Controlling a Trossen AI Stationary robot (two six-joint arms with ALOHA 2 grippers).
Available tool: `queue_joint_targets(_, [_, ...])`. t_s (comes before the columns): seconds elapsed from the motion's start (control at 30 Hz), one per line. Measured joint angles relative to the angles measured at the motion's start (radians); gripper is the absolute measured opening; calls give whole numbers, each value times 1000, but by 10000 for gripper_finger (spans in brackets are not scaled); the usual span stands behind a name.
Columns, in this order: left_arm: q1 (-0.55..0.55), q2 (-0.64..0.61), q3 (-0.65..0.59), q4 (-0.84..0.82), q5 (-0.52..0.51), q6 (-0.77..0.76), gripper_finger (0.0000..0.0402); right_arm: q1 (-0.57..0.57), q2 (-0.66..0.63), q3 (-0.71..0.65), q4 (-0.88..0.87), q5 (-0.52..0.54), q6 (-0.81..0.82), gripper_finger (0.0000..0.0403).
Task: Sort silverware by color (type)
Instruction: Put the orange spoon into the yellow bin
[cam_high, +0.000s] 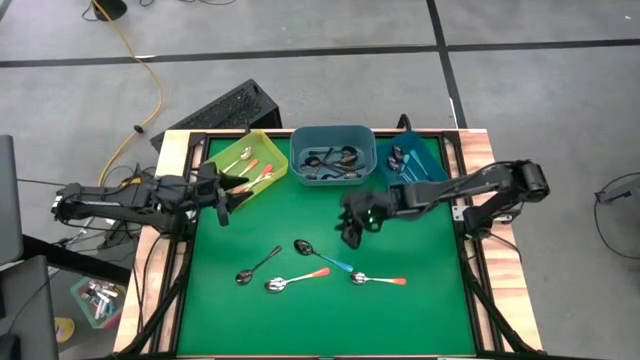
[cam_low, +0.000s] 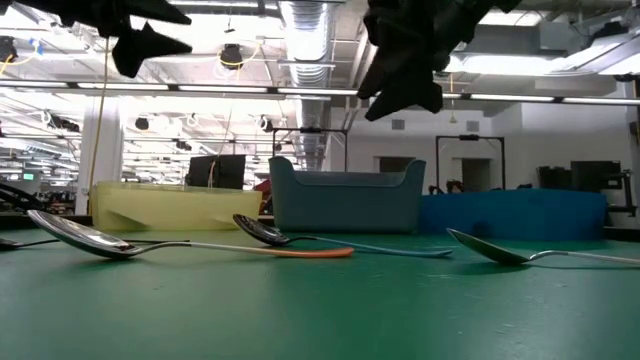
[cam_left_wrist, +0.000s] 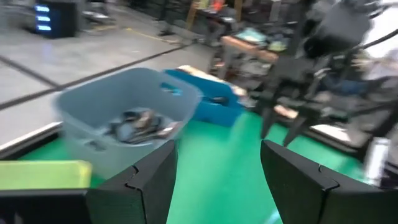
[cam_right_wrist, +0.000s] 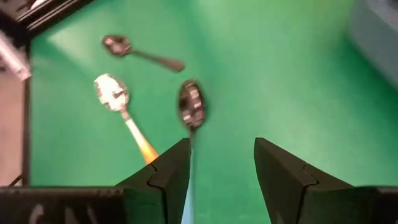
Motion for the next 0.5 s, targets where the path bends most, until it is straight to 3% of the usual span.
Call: queue_joint_targets(0.5, [-5,87,0,24,318,-23,215,282,30,39,-289,133,249,187])
